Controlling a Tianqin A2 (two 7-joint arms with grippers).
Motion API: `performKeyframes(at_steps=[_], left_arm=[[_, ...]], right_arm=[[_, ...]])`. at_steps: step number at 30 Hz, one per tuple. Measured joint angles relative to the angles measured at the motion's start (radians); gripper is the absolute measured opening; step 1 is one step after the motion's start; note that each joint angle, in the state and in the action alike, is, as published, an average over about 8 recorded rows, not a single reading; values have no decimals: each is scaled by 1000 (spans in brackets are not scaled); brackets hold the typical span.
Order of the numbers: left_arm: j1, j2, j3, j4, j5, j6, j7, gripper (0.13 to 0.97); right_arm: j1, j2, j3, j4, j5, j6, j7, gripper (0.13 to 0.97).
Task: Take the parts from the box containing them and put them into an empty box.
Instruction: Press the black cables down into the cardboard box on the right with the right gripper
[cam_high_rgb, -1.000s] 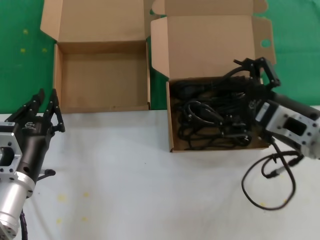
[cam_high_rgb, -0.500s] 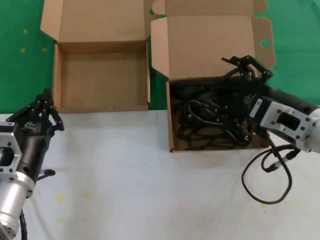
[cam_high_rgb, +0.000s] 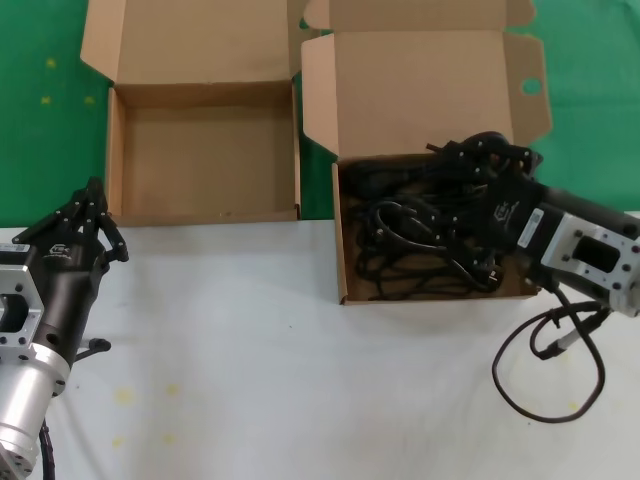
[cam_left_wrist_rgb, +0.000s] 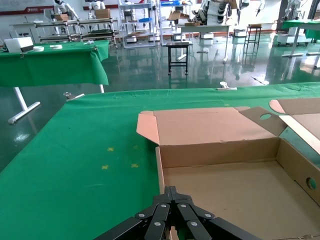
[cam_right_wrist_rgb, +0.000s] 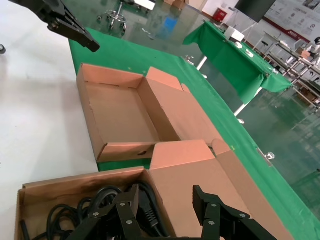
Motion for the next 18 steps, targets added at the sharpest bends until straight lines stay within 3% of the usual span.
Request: performKeyframes(at_steps=[5, 9, 18], left_arm=[[0, 0, 0, 0, 0, 0, 0, 144], [0, 0, 0, 0, 0, 0, 0, 144], [0, 0, 0, 0, 0, 0, 0, 144]], right_arm=[[-3, -4, 0, -10, -1, -9, -5, 420], [6, -2, 0, -24, -43, -53, 25, 448], [90, 0, 0, -106, -394, -384, 373, 536]])
